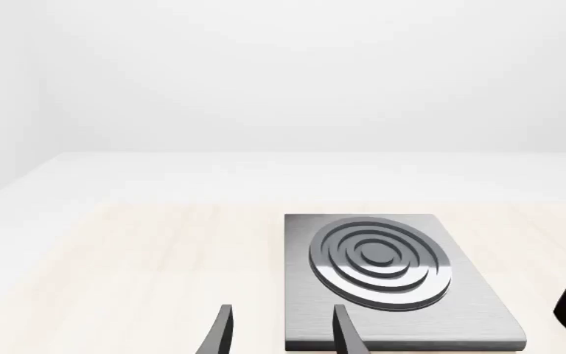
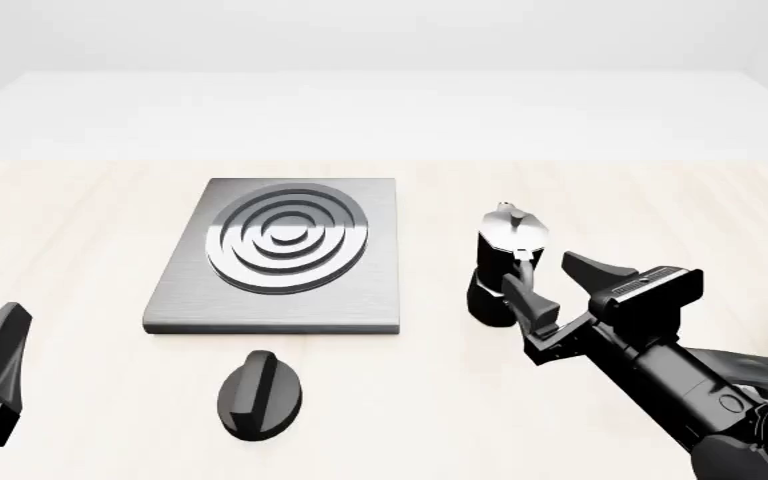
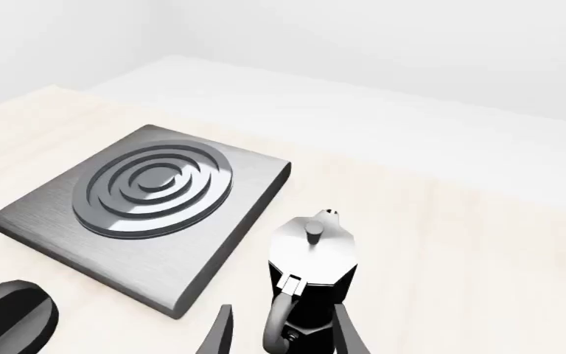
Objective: Put the moka pot on the stove.
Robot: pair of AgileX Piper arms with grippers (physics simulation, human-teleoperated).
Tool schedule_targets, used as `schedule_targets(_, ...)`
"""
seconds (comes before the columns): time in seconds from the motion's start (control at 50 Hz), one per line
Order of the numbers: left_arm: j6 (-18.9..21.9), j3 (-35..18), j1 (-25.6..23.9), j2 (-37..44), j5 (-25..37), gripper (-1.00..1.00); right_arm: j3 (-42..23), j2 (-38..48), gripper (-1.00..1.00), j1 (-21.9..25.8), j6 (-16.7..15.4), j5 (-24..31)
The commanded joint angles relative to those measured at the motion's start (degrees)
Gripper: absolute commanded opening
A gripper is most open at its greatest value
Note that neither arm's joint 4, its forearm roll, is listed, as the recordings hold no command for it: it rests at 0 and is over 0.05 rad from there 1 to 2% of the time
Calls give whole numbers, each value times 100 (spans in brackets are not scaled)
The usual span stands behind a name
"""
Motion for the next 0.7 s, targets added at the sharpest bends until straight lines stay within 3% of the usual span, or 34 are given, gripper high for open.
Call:
schedule_targets(0.02, 0, 0, 0, 0, 0, 100, -149, 276, 100, -5, 10, -52)
schedule_targets(0.22, 0, 0, 0, 0, 0, 100, -274, 484, 100, 34, 8, -40)
schedule_targets(0.24, 0, 0, 0, 0, 0, 100, -350, 936, 100, 62, 392, -103)
schedule_targets(0.7, 0, 0, 0, 0, 0, 100, -434, 1184, 100, 131, 443, -121)
